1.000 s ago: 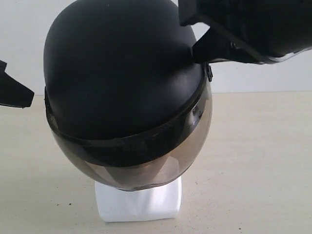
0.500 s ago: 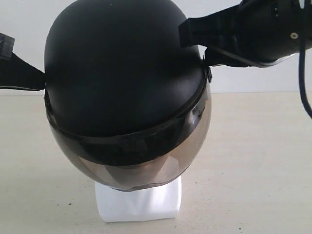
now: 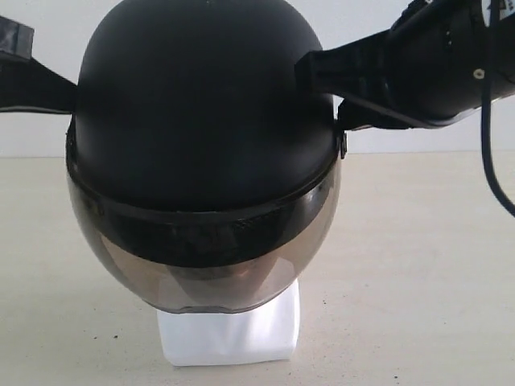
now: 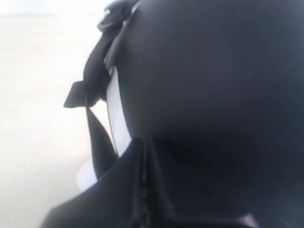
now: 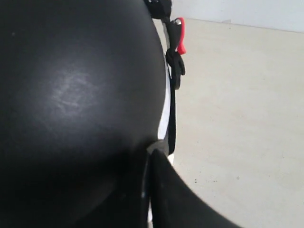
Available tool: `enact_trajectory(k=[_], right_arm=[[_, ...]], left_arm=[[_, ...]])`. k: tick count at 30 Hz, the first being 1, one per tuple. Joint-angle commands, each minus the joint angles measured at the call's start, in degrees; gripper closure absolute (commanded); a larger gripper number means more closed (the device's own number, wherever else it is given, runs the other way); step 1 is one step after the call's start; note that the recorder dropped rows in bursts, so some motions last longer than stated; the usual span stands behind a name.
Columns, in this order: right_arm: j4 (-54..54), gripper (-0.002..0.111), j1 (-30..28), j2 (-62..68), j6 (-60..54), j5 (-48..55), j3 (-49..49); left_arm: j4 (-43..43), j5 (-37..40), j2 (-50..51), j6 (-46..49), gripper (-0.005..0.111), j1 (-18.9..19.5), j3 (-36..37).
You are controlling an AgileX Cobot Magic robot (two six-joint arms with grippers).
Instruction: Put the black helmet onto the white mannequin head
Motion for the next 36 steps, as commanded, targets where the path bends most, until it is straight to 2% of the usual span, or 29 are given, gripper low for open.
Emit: enact_trajectory(k=[1,22,36], right_arm=[[4.29,0.108,0.07,0.78,-1.74,-1.23,0.4],[4.29,0.108,0.07,0.78,-2.1,-2.99,0.4],[4.08,0.108,0.07,-1.76,-2.1,-2.59,0.4]], left_arm=[[-4.21,3.7,0.58,-0.04,0.102,-0.68,-1.68],[-2.34,9.52,0.66,-0.69,0.102,-0.68,-1.31],[-0.34,7.99,-2.37,-0.45,0.102,-0.68,-0.12]])
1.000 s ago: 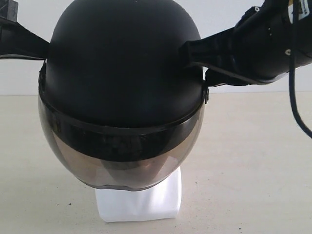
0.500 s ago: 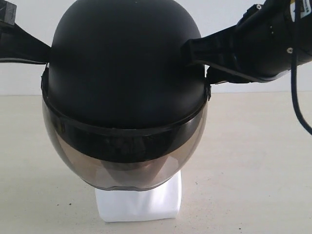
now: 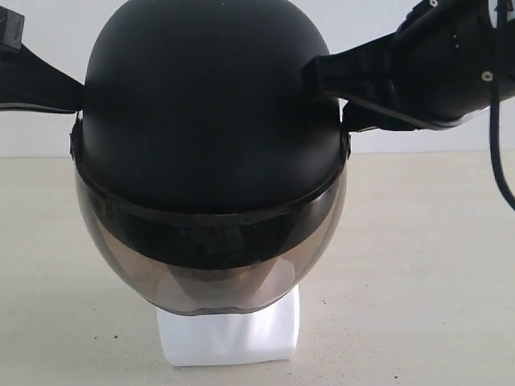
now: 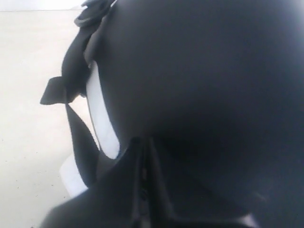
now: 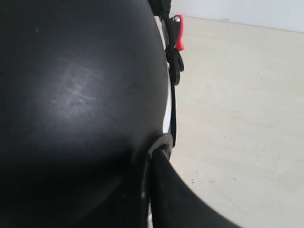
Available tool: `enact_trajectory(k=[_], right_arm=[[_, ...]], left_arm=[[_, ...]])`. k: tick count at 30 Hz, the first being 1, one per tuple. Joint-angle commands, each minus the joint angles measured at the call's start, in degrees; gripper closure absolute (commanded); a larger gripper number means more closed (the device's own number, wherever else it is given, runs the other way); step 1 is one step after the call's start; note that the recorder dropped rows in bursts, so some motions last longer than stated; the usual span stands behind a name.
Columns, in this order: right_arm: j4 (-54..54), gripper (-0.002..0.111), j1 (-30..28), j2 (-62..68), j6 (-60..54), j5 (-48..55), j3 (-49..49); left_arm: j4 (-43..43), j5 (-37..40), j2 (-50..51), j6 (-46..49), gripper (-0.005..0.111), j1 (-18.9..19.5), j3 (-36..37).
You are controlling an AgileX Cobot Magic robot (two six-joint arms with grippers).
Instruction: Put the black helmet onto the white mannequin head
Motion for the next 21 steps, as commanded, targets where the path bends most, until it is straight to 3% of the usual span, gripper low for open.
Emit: enact_trajectory(k=[1,10,16,21], right_arm=[[3.04,0.108,0.65,-1.36,-0.32,-2.37,0.02],[-2.44,0.108,0.65,-5.31,1.34,4.69,0.02],[-5.46,0.108,0.65,-13.98,3.9,9.56,0.02],[-5.35,0.108,0.65,-22.1,3.9,21.49,0.02]], left_arm=[[0.66,3.81,-1.7,-0.13,0.102,-0.68,0.99],[5.8,4.31,-6.12,-3.48,0.102,-0.68,0.99],[10.33,7.08,-15.05,-8.41,0.102,-0.68,0.99],[10.48,11.76,-25.32,-9.22,0.102,-0.68,1.75]])
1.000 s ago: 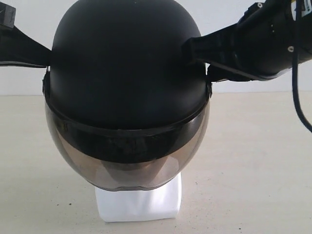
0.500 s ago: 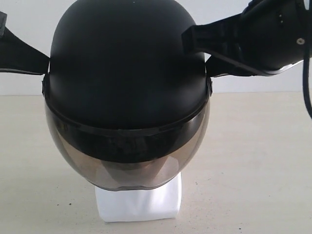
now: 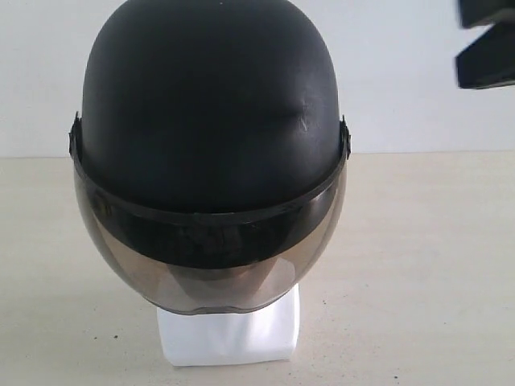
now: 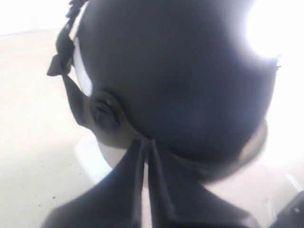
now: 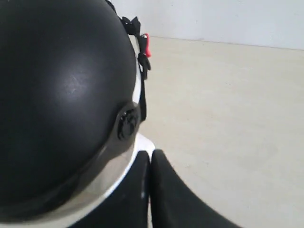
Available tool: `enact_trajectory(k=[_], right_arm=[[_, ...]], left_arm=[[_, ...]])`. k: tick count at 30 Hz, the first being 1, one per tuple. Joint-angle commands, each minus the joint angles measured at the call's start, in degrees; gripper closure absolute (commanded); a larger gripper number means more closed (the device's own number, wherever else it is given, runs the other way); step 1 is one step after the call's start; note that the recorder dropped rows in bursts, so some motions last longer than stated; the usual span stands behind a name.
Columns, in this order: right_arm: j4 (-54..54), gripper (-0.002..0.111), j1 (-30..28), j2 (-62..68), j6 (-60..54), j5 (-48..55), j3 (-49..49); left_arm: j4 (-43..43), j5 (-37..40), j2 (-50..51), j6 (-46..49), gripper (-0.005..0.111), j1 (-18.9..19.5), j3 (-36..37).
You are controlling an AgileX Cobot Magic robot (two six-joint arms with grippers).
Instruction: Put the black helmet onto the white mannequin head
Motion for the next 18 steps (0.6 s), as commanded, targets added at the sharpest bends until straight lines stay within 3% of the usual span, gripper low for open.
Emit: enact_trajectory(k=[1,8,18], right_arm=[[-0.47,0.108,0.06,-7.19,0.47,11.85,0.02],[0.6,0.108,0.06,-14.37,0.47,16.29,0.02],[0.48,0.108,0.06,-18.55,0.47,16.29,0.02]], left_arm=[[0.65,3.05,-9.84,-1.22,0.102,-0.57,1.77],[0.65,2.58,-19.43,-1.22,0.102,-0.57,6.84],[0.26,4.12,-22.7,-1.22,0.102,-0.57,9.23]])
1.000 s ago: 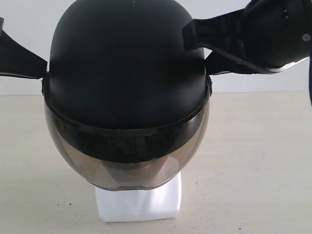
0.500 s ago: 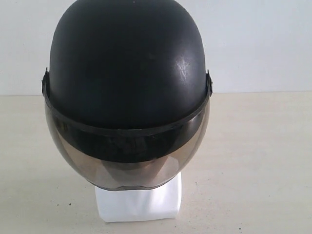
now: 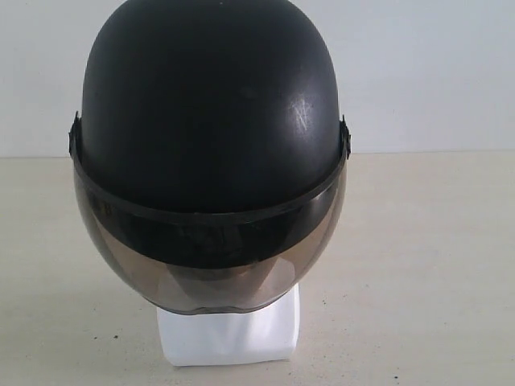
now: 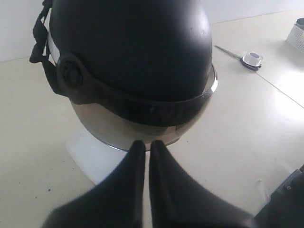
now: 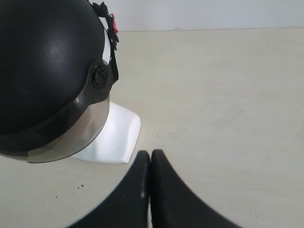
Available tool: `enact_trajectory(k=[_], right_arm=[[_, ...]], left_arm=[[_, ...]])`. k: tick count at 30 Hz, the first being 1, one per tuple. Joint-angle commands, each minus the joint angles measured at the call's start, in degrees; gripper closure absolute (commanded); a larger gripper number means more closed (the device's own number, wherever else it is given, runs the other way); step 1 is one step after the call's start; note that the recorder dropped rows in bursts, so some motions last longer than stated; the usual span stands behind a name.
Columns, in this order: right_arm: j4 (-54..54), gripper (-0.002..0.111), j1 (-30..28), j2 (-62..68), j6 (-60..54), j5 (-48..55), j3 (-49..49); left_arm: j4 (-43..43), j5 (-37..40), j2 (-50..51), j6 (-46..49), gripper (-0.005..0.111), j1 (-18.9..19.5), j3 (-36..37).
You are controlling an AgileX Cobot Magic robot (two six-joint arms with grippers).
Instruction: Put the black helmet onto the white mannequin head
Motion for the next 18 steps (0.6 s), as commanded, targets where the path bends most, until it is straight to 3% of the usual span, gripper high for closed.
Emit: enact_trajectory(k=[1,11,15,18], right_arm=[[-0.1,0.108,0.06,-0.77,-0.05,0.06,0.02],[-0.1,0.108,0.06,-0.77,-0.05,0.06,0.02],[-0.1,0.108,0.06,-0.77,-0.05,0.06,0.02],[-0.1,0.108,0.06,-0.77,-0.05,0.06,0.02]], left_arm=[[0.0,0.21,-0.52,-0.68,0.102,-0.21,0.18],[0.52,0.07,-0.52,-0.16,0.102,-0.21,0.18],[7.74,-1.89,-0.69,4.66,0.102,-0.21,-0.17],[17.77,-3.51,-3.58,7.96,0.102,-0.1,-0.21]])
